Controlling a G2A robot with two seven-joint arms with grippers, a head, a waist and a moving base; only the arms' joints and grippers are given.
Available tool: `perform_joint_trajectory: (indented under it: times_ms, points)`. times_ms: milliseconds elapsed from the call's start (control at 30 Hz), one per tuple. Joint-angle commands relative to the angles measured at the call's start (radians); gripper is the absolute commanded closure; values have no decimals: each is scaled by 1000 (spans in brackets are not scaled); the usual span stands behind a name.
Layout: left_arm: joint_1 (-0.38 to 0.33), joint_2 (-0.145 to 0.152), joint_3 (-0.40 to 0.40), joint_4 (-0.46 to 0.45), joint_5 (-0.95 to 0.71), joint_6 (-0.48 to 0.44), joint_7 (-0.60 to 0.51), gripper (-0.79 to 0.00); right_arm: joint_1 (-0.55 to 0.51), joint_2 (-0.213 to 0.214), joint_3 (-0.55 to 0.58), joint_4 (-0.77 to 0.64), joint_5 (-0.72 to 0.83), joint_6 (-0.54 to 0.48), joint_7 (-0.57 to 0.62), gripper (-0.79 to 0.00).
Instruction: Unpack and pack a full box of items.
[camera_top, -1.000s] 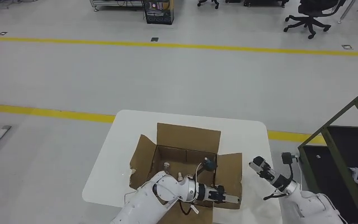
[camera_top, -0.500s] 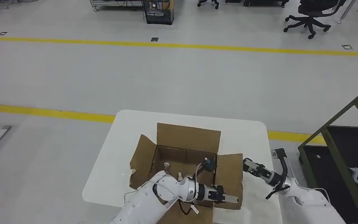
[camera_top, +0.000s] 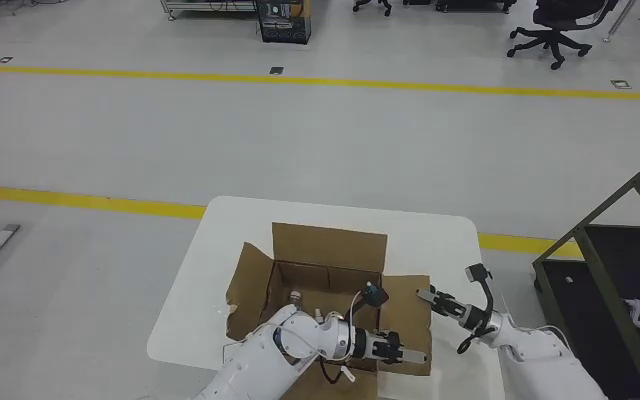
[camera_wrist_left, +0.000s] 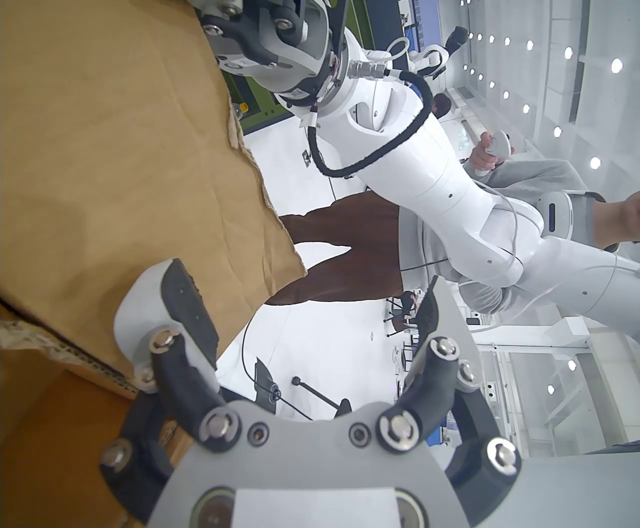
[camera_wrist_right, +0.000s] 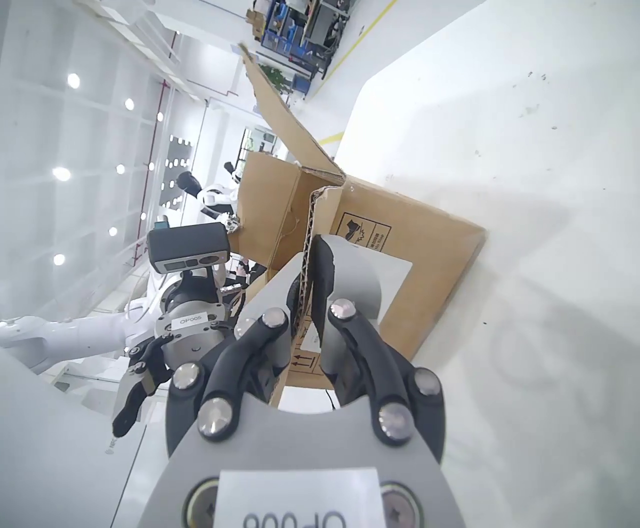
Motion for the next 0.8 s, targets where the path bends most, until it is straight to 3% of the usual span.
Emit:
perform_joint_trajectory:
  times_ms: [0, 200, 433, 767]
  points:
    - [-1, 1, -4, -1, -6, -3, 0, -785, 1, -1, 0, 0, -1, -2, -11, 0]
    - [5, 13, -46, -24, -21, -13, 14, -785, 11, 4, 19, 2, 2, -12, -24, 0]
    - [51, 51, -152, -115, 16, 15, 49, -785, 50, 16, 46, 9, -39, 6, -4, 0]
    - [146, 96, -267, -243, 123, 141, 93, -785, 80, 24, 64, 29, -54, 18, -13, 0]
